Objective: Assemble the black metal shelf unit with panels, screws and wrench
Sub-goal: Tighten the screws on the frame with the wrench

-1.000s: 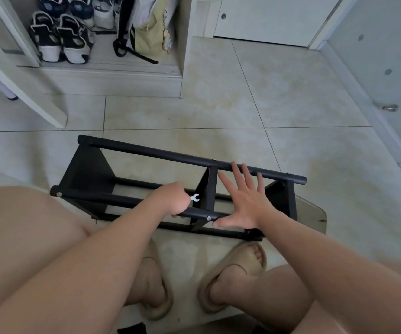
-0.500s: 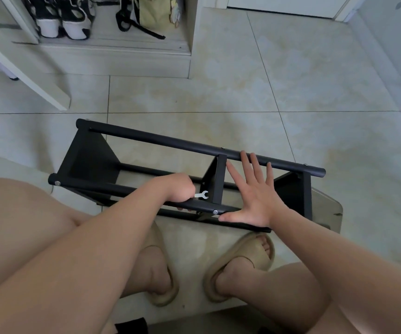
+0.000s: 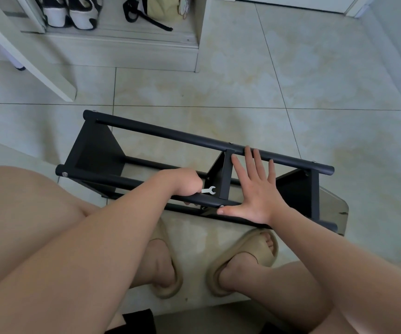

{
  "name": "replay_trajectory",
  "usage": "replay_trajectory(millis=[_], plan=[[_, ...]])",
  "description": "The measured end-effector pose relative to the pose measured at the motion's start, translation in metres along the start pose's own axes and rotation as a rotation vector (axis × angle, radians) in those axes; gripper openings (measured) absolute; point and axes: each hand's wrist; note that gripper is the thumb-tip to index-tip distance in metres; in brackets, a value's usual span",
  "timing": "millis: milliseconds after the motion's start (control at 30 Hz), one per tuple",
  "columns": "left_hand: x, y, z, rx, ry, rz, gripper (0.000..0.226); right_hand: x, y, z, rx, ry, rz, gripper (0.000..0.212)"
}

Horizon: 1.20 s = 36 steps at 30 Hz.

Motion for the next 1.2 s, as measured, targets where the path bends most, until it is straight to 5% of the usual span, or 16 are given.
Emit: replay_trajectory(millis=[1000, 1200], plan=[[-0.017, -0.004, 0.001, 0.6, 0.152, -0.121, 0.009, -0.001, 0.001, -0.003, -0.032, 0.032, -0.006, 0.134], [-0.022, 0.001, -0.004, 0.68, 0.289, -0.171, 0.011, -0.002, 0.002, -0.003, -0.041, 0.03, -0.004, 0.134]])
Point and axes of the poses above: each hand's wrist, its own x-axis away from the middle knuckle, its own z-axis out of the back of the hand, y = z × x, and after that the axes turned 8 degrees about -z, right-handed
